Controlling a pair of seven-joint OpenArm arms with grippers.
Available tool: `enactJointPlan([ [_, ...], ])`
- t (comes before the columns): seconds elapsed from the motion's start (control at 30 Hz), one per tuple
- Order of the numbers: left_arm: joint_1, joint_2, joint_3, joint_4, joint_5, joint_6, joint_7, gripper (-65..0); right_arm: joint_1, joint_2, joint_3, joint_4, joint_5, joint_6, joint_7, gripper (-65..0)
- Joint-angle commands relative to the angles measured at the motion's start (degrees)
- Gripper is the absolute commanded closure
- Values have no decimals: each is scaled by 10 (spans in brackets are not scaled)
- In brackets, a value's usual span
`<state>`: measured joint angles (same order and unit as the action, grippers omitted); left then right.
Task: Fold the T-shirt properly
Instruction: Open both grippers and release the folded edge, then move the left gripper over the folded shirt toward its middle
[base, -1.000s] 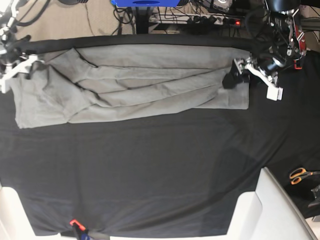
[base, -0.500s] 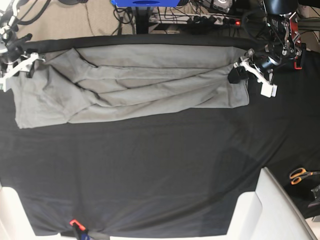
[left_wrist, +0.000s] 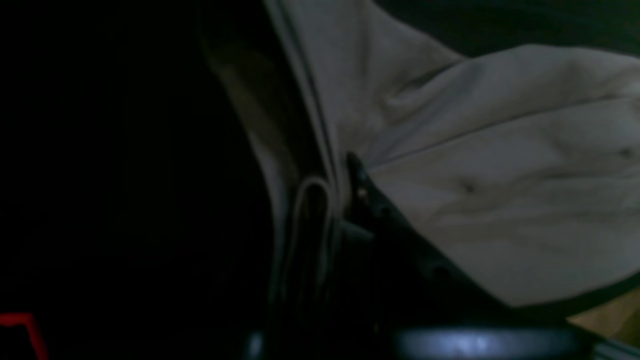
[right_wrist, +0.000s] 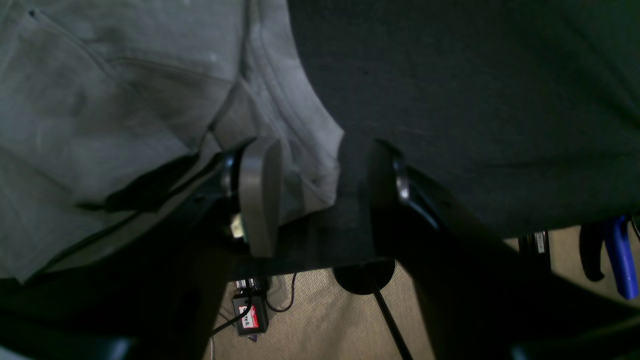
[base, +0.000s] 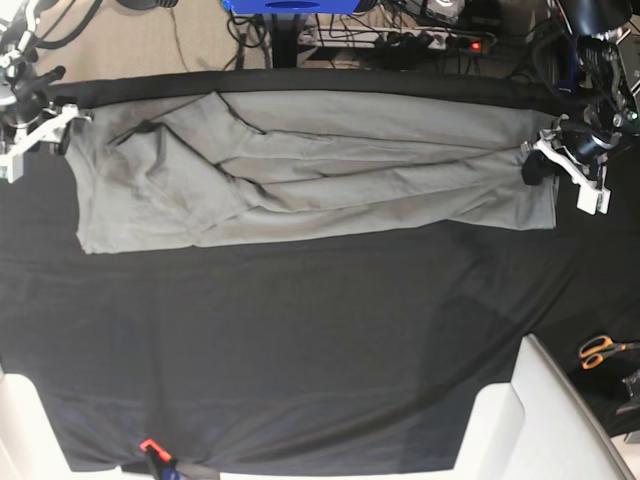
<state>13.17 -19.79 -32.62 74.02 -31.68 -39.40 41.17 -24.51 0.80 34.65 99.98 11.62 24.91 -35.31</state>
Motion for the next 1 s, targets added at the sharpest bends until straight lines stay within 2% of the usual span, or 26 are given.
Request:
enactJointPlan([
  [0.0,11,-6,-2,34,-8,-6,-10,0,-1,6,4,7,3,-1,11,-266],
  [0.1,43,20,7,103,-7,-6,-10,0,0,6,4,7,3,-1,11,-266],
  [0.13,50,25,22,124,-4,3,-10,0,0,6,4,7,3,-1,11,-266],
  [0.2,67,37,59,167,23,37,-10,0,1,6,3,7,3,-1,11,-266],
  [0.27,79,66,98,206,62,73,-10,0,2,6,3,7,3,-1,11,-266],
  [0.4,80,122,159,248,150,117,-9,0,3,6,3,7,3,-1,11,-266],
  [0.53,73,162,217,255,217,125,-9,0,3,6,3,7,3,-1,11,-266],
  [0.63,60,181,254,253,243,125,-8,0,3,6,3,7,3,-1,11,-266],
  [0.77,43,205,294,250,261,139,-7,0,3,7,3,7,3,-1,11,-266],
  [0.97,11,217,345,212,257,153,-7,0,4,7,3,7,3,-1,11,-266],
])
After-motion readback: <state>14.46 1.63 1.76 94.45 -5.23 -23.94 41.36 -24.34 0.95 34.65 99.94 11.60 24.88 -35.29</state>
